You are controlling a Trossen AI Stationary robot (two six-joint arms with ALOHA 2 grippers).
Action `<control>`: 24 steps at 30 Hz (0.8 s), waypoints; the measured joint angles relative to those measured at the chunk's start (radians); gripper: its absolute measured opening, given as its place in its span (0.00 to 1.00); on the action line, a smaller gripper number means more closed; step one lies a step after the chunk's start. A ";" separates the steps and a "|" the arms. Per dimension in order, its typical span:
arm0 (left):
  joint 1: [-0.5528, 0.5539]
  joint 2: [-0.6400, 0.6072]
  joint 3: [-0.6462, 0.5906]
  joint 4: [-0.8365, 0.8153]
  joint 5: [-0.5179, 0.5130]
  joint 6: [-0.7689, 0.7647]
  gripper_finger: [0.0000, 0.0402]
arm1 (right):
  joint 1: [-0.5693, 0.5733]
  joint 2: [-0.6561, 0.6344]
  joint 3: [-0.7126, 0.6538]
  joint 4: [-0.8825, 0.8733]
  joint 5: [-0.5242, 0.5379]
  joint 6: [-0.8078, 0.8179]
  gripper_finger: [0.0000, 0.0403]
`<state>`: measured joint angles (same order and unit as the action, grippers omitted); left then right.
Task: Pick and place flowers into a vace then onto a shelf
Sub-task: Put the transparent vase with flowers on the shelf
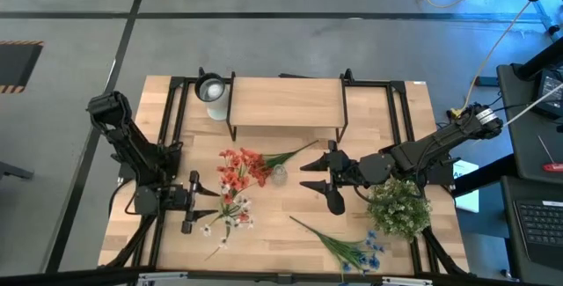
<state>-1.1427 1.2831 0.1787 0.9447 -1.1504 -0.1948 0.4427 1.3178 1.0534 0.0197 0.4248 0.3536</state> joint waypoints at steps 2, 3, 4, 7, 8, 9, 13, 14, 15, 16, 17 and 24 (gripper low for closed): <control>-0.001 0.000 0.000 0.003 0.000 -0.021 0.52 | 0.000 0.000 0.000 0.000 0.000 0.009 0.50; -0.001 0.000 0.000 0.003 0.000 -0.035 0.52 | 0.000 0.000 0.000 0.000 0.000 0.009 0.50; -0.001 0.000 0.000 0.003 0.001 -0.051 0.52 | 0.000 0.000 0.000 0.000 0.000 0.009 0.50; -0.001 0.000 0.000 0.003 0.032 -0.098 0.52 | 0.000 0.000 0.000 0.000 0.000 0.008 0.50; -0.001 0.000 0.000 0.003 0.050 -0.105 0.52 | 0.000 0.000 0.000 0.000 0.000 0.008 0.50; -0.001 0.000 0.000 0.002 0.065 -0.104 0.52 | 0.000 0.000 0.000 0.000 0.000 0.008 0.50; -0.001 0.000 0.000 0.002 0.072 -0.104 0.52 | 0.000 0.000 0.000 0.000 0.000 0.007 0.50; -0.001 0.000 0.000 0.003 0.065 -0.110 0.53 | 0.000 0.000 0.000 0.000 0.000 0.007 0.50; -0.001 0.000 0.000 0.004 0.060 -0.109 0.53 | 0.000 0.000 0.000 0.000 0.000 0.007 0.50; -0.001 0.000 0.000 0.004 0.059 -0.109 0.55 | 0.000 0.000 0.000 0.000 0.000 0.006 0.50; -0.001 0.000 0.000 0.004 0.059 -0.109 0.57 | 0.000 0.000 0.000 0.000 0.000 0.006 0.50; -0.001 0.000 0.000 0.002 0.118 -0.159 0.74 | 0.000 0.000 0.000 -0.002 0.000 0.007 0.50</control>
<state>-1.1435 1.2831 0.1787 0.9470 -1.0325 -0.3534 0.4423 1.3178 1.0534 0.0181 0.4252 0.3611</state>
